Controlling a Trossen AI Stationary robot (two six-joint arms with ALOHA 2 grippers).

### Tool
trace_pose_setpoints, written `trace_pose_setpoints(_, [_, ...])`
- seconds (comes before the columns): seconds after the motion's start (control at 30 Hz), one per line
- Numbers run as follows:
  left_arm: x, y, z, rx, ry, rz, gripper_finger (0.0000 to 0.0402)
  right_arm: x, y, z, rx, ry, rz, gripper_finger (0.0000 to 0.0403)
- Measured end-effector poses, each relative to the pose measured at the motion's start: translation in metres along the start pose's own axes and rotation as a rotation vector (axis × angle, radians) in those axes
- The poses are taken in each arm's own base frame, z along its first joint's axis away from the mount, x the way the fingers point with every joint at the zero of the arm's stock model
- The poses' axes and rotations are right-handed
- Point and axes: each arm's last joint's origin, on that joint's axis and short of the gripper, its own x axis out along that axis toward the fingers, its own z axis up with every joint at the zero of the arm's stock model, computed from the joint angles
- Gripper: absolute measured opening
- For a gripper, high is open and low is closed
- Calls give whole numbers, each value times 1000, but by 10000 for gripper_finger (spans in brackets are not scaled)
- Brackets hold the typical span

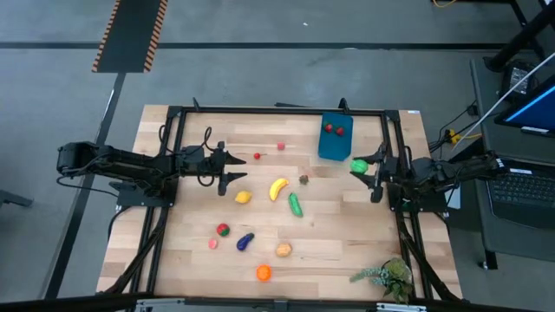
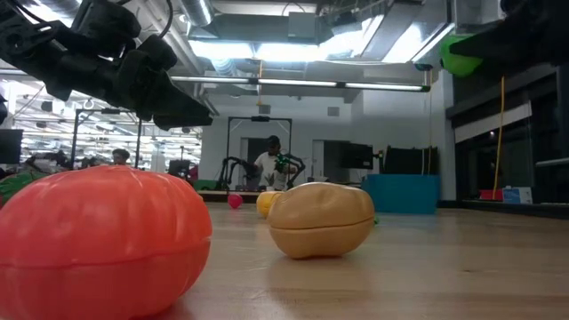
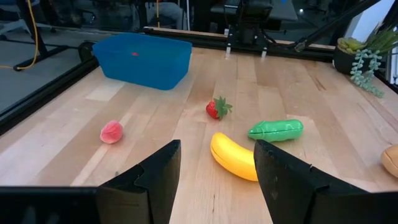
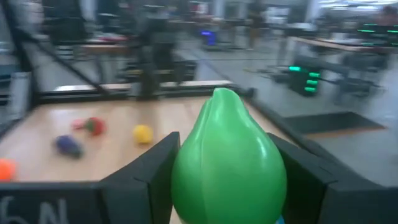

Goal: Pick and placing Produce into tupperware
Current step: Put the green pear into the blue bin

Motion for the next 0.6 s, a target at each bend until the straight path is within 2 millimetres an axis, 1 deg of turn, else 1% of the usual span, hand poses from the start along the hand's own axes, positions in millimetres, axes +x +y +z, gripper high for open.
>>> trace_pose_setpoints(0.3, [0,0,0,0,0,0,196,-1,-8,-1,-7,10,-283,209])
trace_pose_setpoints(0.6, [0,0,1,16,-14,1,196,2,-10,-3,-9,33,-325,209])
